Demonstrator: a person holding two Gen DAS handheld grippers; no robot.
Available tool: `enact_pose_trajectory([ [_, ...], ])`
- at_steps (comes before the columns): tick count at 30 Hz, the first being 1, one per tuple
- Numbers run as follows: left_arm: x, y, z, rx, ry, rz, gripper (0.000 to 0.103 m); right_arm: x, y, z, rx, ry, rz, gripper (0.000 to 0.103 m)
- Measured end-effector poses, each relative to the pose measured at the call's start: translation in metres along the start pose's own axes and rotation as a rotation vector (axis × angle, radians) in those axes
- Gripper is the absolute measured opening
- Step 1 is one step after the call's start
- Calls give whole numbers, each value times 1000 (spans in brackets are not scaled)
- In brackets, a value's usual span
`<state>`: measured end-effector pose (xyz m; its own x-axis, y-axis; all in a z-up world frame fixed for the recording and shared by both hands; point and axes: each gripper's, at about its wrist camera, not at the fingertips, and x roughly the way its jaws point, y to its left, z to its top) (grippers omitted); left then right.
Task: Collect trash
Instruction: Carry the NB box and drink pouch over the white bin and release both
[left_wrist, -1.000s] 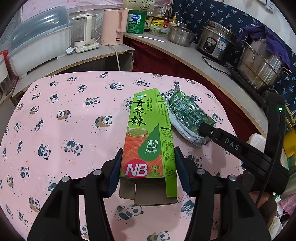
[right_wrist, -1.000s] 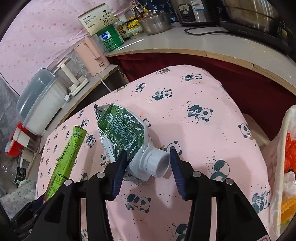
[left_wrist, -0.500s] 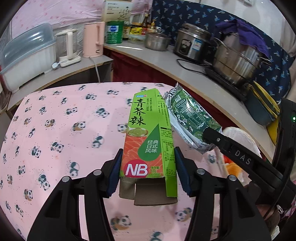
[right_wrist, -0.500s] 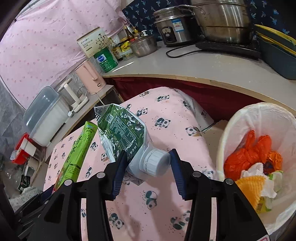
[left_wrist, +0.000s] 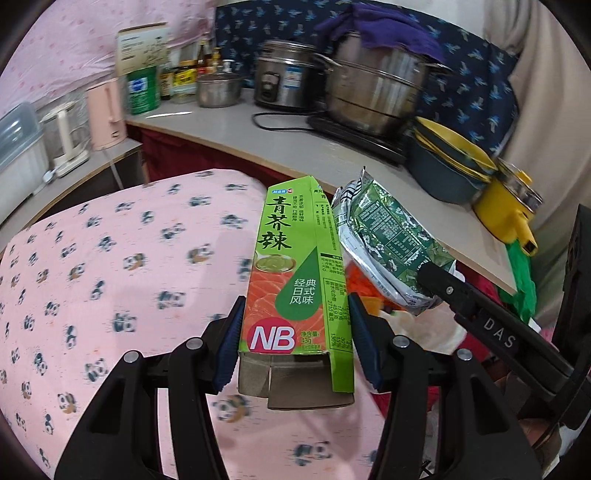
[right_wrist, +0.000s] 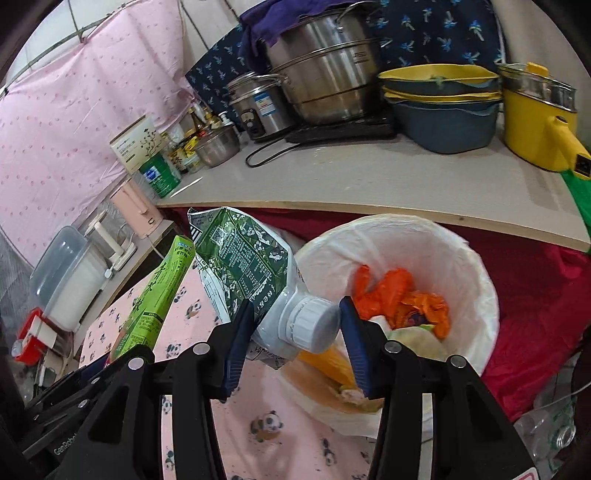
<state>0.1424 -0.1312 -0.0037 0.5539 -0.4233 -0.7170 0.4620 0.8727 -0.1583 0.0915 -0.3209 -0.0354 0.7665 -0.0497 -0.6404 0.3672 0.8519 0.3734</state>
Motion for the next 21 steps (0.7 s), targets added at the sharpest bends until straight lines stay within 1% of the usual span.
enact_pose_trajectory([
  [6, 13, -56, -4, 101, 23, -64, 51, -29, -53, 2, 70, -41, -57, 46],
  [10, 24, -84, -6, 152, 41, -93, 51, -41, -77, 2, 95, -62, -96, 46],
  [14, 37, -98, -4, 167, 60, -115, 52, -46, -92, 3, 122, -72, -113, 46],
  [18, 47, -103, 4, 158, 62, -131, 51, -49, -104, 4, 144, -81, -126, 46],
  [20, 48, -101, 7, 155, 44, -116, 56, -50, -107, 4, 150, -84, -129, 46],
  [21, 47, -101, 8, 153, 33, -107, 61, -50, -108, 5, 150, -85, -130, 46],
])
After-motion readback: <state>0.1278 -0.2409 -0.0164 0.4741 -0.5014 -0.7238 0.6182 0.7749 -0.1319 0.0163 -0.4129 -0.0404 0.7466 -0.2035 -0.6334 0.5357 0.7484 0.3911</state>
